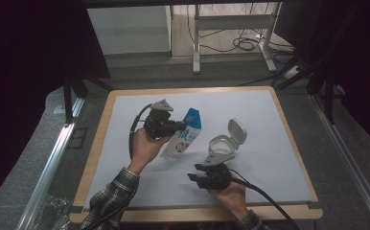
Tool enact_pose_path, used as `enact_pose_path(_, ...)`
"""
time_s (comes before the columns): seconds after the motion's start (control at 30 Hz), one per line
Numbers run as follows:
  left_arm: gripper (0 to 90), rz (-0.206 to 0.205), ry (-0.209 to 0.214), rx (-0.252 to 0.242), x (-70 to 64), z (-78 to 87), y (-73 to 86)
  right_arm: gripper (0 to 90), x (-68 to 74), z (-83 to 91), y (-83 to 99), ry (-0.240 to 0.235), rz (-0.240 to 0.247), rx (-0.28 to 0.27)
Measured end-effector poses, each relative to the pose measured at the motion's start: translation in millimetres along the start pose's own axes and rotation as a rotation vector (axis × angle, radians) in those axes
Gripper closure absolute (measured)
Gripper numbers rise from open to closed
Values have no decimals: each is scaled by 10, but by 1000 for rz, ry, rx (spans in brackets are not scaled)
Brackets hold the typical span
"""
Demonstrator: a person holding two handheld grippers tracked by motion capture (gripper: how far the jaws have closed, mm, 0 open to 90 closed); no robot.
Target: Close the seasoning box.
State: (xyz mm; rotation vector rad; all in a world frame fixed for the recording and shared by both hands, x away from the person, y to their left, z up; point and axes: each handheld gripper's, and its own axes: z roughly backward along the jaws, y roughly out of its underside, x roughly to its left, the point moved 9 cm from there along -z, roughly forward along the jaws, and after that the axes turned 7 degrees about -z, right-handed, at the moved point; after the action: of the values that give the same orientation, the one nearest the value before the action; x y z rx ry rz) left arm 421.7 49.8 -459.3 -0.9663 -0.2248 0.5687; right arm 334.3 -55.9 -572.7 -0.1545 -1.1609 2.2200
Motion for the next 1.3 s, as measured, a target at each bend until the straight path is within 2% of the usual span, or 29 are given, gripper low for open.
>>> enact_pose_path(0.2,895,19,-15,-19,120,-19,80,585,-35,29,12,-5,-3,6)
enact_pose_path(0.33,893,30,-13,-33,150,5,127,595,-54,42,28,-7,-7,15)
enact_pose_path(0.6,883,9,-25,-35,121,133,219,605,-63,60,67,-18,-13,31)
enact_pose_path(0.83,874,10,-36,-52,118,282,334,619,-75,94,92,-29,-14,34)
enact_pose_path(1.3,866,32,-55,-93,70,531,618,710,-95,124,155,-19,28,39)
